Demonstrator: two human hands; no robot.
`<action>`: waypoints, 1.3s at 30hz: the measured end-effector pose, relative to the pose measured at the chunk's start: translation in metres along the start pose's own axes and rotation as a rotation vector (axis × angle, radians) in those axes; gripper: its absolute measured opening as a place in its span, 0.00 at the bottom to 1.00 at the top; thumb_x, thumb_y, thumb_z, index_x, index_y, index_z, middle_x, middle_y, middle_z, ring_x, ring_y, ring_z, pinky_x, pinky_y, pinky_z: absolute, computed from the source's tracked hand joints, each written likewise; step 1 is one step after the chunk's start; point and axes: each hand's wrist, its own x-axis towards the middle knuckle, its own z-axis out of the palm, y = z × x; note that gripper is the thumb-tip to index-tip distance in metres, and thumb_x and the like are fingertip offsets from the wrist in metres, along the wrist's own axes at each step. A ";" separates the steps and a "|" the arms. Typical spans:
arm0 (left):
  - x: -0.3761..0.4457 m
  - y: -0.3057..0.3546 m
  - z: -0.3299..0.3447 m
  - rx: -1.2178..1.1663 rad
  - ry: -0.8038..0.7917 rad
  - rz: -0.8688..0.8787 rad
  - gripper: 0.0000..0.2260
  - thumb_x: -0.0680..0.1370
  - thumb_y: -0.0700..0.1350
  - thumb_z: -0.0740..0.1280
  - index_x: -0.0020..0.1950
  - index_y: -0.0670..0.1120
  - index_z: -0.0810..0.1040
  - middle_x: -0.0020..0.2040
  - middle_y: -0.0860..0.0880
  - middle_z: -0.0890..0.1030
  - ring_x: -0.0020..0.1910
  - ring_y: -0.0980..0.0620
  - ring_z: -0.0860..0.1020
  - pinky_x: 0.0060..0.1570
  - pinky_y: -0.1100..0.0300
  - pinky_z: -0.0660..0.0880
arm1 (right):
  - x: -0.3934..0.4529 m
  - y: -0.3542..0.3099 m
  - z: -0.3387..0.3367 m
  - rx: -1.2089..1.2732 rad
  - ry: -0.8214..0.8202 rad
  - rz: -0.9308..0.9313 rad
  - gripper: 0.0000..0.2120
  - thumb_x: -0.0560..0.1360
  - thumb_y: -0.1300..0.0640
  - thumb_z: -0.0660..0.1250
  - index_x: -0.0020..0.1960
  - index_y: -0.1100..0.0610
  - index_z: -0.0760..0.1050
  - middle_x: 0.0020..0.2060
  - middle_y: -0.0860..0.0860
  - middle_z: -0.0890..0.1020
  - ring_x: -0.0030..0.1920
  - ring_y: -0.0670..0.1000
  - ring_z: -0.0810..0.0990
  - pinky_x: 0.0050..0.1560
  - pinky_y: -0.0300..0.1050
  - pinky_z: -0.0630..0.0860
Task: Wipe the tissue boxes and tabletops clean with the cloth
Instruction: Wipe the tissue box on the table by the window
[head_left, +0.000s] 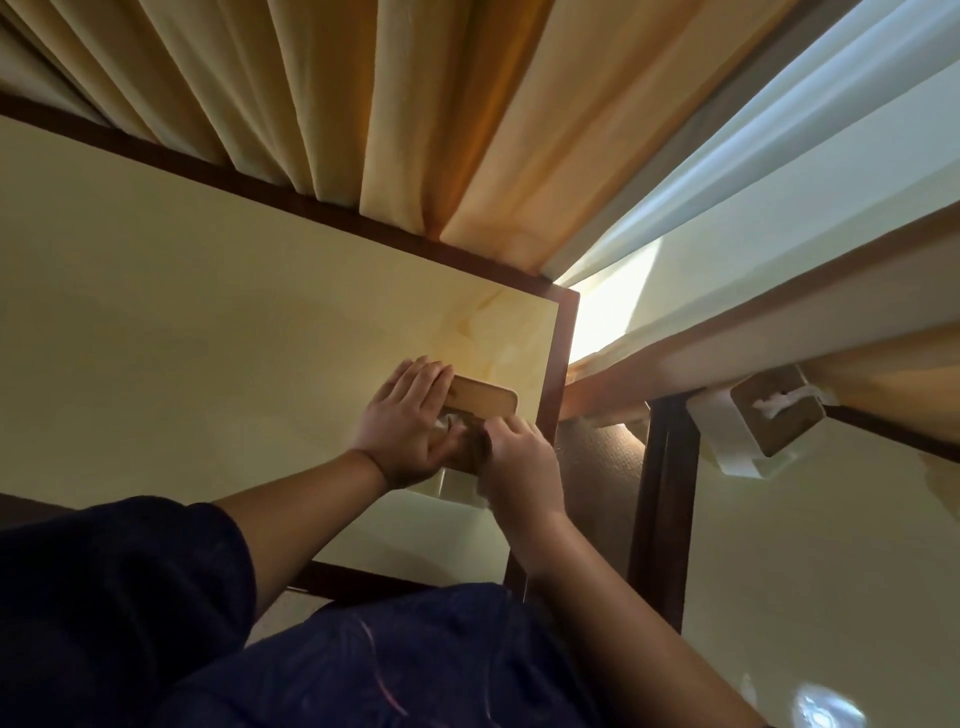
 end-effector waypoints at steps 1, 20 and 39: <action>0.000 0.000 0.001 -0.003 0.007 -0.002 0.33 0.82 0.61 0.56 0.78 0.37 0.67 0.75 0.38 0.71 0.76 0.38 0.67 0.80 0.43 0.60 | -0.008 0.000 0.001 0.004 -0.019 -0.002 0.11 0.76 0.57 0.76 0.58 0.54 0.80 0.51 0.48 0.81 0.49 0.49 0.80 0.48 0.41 0.79; 0.000 -0.002 0.002 0.016 0.053 0.038 0.32 0.82 0.60 0.58 0.77 0.36 0.69 0.73 0.38 0.73 0.74 0.38 0.70 0.77 0.42 0.64 | 0.058 -0.002 -0.030 -0.059 -0.009 0.062 0.10 0.82 0.63 0.62 0.56 0.58 0.82 0.48 0.54 0.80 0.49 0.58 0.80 0.51 0.52 0.79; 0.000 -0.003 0.002 -0.014 0.039 0.024 0.33 0.81 0.59 0.61 0.78 0.39 0.66 0.74 0.40 0.71 0.75 0.40 0.69 0.79 0.45 0.61 | -0.013 0.001 -0.007 -0.034 -0.154 -0.081 0.07 0.81 0.55 0.72 0.58 0.53 0.83 0.49 0.48 0.81 0.46 0.47 0.80 0.50 0.42 0.81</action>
